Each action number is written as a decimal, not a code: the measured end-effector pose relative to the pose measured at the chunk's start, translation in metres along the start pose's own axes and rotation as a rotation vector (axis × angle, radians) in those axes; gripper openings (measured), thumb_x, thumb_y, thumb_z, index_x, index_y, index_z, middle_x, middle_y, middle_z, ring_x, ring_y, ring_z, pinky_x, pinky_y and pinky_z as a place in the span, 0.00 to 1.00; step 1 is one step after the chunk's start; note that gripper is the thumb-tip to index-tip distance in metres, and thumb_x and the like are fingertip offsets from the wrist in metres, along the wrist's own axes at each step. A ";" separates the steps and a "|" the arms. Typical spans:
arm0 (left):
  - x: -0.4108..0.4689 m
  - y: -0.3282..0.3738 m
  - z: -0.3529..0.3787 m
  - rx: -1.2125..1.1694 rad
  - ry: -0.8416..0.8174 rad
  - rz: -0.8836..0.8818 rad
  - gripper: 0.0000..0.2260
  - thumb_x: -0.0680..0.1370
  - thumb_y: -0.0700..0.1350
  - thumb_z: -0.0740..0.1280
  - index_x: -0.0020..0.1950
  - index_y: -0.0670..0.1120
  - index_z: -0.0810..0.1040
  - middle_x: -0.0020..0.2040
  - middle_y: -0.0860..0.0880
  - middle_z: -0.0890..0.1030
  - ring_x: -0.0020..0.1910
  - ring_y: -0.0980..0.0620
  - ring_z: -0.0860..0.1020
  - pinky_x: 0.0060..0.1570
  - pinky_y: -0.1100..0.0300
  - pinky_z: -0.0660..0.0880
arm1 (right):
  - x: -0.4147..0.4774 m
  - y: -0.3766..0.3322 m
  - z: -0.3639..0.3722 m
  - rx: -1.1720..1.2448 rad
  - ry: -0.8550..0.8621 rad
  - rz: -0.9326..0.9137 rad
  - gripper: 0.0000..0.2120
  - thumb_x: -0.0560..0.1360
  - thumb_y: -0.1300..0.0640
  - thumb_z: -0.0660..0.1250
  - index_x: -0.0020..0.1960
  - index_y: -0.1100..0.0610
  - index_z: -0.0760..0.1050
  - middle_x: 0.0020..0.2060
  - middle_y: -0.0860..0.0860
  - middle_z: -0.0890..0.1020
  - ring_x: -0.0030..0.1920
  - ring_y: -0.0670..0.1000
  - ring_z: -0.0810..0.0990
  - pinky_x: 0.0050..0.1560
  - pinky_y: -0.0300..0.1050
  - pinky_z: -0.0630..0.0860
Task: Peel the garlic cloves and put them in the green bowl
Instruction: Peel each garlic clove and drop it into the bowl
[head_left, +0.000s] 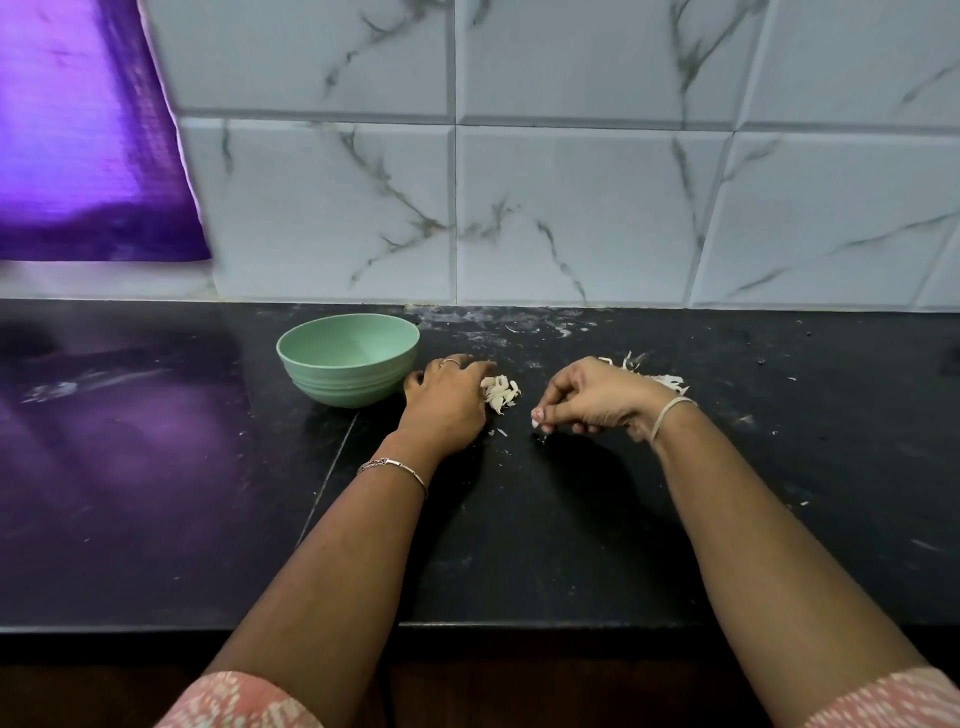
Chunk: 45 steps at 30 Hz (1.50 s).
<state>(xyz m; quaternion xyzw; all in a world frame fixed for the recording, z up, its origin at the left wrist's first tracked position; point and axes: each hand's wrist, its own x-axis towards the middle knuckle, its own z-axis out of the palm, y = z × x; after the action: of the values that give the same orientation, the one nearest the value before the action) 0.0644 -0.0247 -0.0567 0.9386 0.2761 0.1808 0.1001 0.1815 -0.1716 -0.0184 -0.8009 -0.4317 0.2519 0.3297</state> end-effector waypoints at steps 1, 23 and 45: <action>-0.001 0.000 -0.001 -0.001 0.020 -0.010 0.19 0.81 0.45 0.58 0.72 0.54 0.69 0.73 0.48 0.66 0.73 0.46 0.61 0.69 0.42 0.58 | 0.000 -0.001 0.003 -0.026 -0.020 0.004 0.06 0.75 0.59 0.71 0.40 0.58 0.79 0.32 0.50 0.82 0.23 0.41 0.69 0.22 0.32 0.64; -0.005 0.000 0.000 -0.118 0.097 -0.002 0.14 0.78 0.48 0.64 0.63 0.49 0.76 0.60 0.47 0.76 0.63 0.45 0.71 0.60 0.47 0.71 | 0.011 -0.012 0.000 -0.096 -0.034 0.057 0.04 0.72 0.64 0.71 0.39 0.60 0.80 0.29 0.51 0.79 0.22 0.44 0.70 0.23 0.35 0.65; 0.002 -0.001 0.003 -0.107 0.112 0.012 0.13 0.77 0.48 0.64 0.61 0.49 0.76 0.58 0.48 0.77 0.62 0.45 0.72 0.57 0.48 0.72 | 0.002 -0.007 0.003 -0.080 -0.061 -0.004 0.05 0.73 0.62 0.74 0.39 0.60 0.79 0.32 0.53 0.82 0.22 0.43 0.72 0.24 0.33 0.66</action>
<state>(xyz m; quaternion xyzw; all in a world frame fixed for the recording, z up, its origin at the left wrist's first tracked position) 0.0666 -0.0236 -0.0591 0.9220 0.2658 0.2479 0.1333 0.1763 -0.1662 -0.0150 -0.8046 -0.4529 0.2582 0.2844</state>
